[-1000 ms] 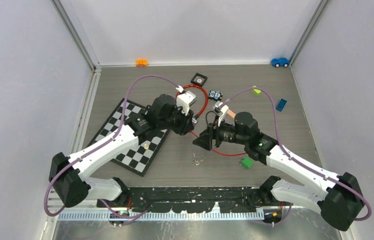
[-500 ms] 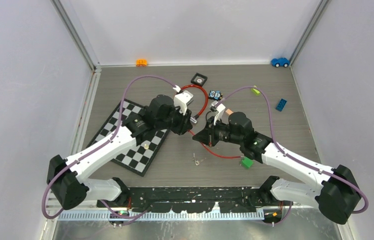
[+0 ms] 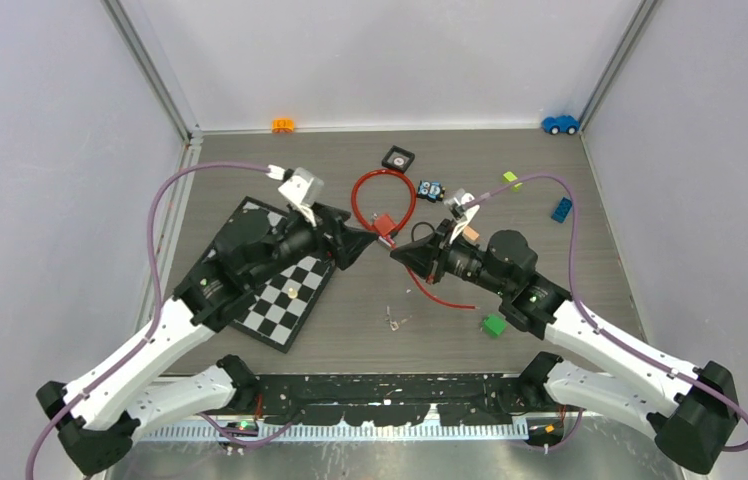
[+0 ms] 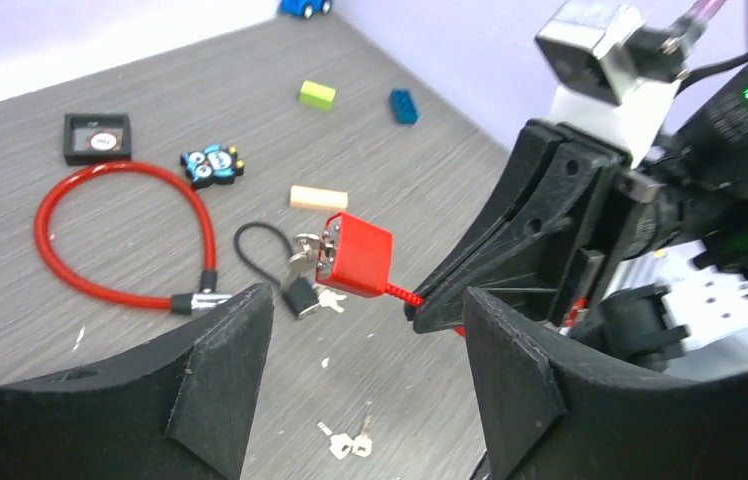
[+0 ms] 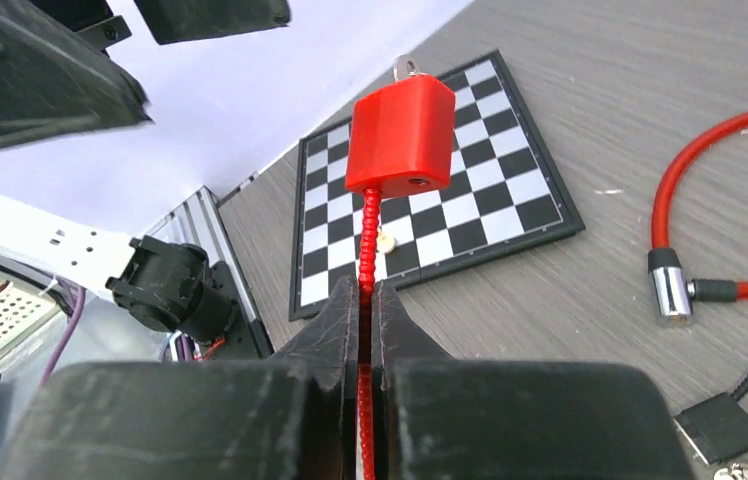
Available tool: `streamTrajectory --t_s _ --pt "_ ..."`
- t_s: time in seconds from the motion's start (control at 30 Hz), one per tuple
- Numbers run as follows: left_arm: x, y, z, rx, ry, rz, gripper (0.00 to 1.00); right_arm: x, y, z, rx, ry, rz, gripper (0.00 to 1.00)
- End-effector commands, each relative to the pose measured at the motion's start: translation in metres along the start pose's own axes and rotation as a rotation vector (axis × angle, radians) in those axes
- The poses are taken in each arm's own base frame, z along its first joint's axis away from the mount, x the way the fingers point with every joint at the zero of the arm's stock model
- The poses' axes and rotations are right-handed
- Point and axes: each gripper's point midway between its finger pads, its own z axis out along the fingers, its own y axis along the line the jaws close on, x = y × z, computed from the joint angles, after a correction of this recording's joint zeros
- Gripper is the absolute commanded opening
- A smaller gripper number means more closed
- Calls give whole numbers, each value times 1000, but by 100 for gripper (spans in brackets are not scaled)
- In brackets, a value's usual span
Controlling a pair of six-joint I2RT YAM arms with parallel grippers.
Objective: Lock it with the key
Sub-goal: Pick up the lock from the center of the board.
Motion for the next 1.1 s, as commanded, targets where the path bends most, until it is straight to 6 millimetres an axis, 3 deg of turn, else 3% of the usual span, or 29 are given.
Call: streamTrajectory --t_s 0.0,0.13,0.4,0.63,1.07 --pt "-35 -16 -15 62 -193 -139 69 -47 22 -9 -74 -203 -44 1" --pt "-59 -28 -29 145 -359 -244 60 -71 43 -21 -164 -322 -84 1" --pt "-78 -60 -30 332 -398 -340 53 -110 73 -39 -263 -481 -173 1" --pt "-98 -75 -29 424 -446 -367 44 -120 87 -33 -295 -492 -238 1" --pt "-94 -75 -22 437 -441 -383 30 -115 100 -31 -338 -475 -247 1"
